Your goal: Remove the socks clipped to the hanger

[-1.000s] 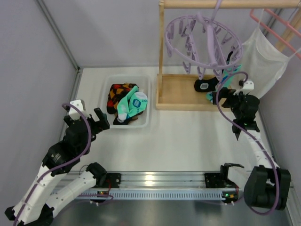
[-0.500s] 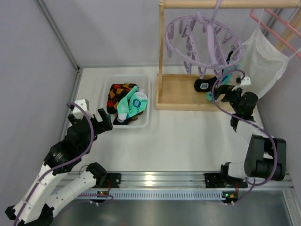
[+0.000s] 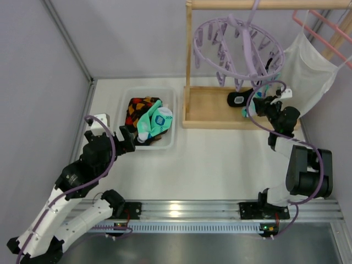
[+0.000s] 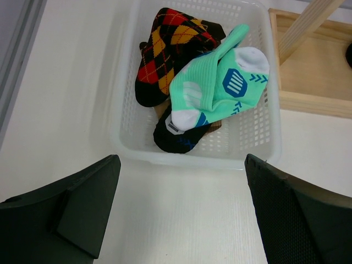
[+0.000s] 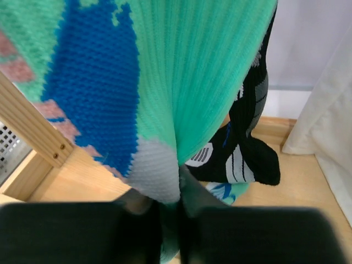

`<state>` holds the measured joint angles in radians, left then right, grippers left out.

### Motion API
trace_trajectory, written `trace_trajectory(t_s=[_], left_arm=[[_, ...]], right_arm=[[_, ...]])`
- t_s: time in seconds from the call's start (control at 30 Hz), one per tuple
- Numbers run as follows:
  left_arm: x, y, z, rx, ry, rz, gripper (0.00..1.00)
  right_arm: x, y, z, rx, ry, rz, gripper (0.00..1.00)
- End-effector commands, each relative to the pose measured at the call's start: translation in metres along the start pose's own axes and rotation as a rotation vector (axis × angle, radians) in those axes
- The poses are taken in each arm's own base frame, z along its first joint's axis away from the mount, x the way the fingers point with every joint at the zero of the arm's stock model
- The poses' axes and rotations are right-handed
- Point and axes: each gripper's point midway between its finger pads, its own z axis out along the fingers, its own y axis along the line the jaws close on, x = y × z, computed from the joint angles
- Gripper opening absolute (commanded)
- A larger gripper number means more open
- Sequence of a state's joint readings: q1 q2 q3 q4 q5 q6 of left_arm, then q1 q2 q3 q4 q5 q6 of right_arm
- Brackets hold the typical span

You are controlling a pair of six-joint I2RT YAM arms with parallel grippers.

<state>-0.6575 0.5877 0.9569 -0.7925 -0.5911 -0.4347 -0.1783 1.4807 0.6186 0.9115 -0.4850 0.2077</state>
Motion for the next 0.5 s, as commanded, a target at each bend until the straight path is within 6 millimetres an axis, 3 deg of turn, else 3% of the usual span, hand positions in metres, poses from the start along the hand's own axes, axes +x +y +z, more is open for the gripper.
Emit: trace_trajectory(t_s=[0.0, 0.07, 0.1, 0.13, 0.17, 0.2, 0.23, 0.27, 0.3, 0.33, 0.37, 0.4, 0.47], left_arm=[[-0.011, -0.005, 0.003, 0.012, -0.034, -0.013, 0.98], [-0.013, -0.008, 0.003, 0.024, -0.032, -0.018, 0.98], [-0.016, -0.011, 0.002, 0.039, -0.032, -0.024, 0.98], [-0.025, -0.016, -0.003, 0.065, -0.044, -0.043, 0.98], [-0.028, -0.028, -0.007, 0.123, -0.034, -0.070, 0.98], [-0.032, -0.036, -0.009, 0.155, -0.028, -0.085, 0.98], [-0.041, -0.046, -0.012, 0.199, -0.038, -0.111, 0.98], [-0.053, -0.067, -0.024, 0.315, -0.034, -0.143, 0.98], [-0.059, -0.080, -0.025, 0.364, -0.024, -0.150, 0.98], [-0.067, -0.093, -0.029, 0.420, -0.025, -0.165, 0.98], [-0.090, -0.104, -0.041, 0.477, -0.057, -0.195, 0.98], [-0.092, -0.121, -0.038, 0.529, -0.022, -0.182, 0.98], [-0.121, -0.143, -0.043, 0.590, -0.033, -0.192, 0.98]], right_arm=[[-0.034, 0.018, 0.007, -0.065, -0.112, -0.034, 0.00], [-0.045, 0.025, 0.002, -0.024, -0.147, -0.048, 0.00], [-0.036, 0.039, -0.001, -0.033, -0.132, -0.055, 0.00], [-0.047, 0.048, -0.006, -0.023, -0.159, -0.067, 0.00], [-0.050, 0.047, -0.009, 0.035, -0.176, -0.060, 0.00], [-0.040, 0.069, -0.011, 0.011, -0.158, -0.056, 0.00], [-0.050, 0.070, -0.017, 0.068, -0.192, -0.050, 0.00], [-0.048, 0.078, -0.019, 0.068, -0.189, -0.048, 0.00], [-0.040, 0.098, -0.021, 0.040, -0.175, -0.045, 0.00], [-0.044, 0.097, -0.026, 0.092, -0.183, -0.035, 0.00], [-0.041, 0.105, -0.028, 0.093, -0.174, -0.026, 0.00], [-0.038, 0.123, -0.029, 0.065, -0.165, -0.032, 0.00], [-0.038, 0.127, -0.034, 0.129, -0.165, -0.041, 0.00]])
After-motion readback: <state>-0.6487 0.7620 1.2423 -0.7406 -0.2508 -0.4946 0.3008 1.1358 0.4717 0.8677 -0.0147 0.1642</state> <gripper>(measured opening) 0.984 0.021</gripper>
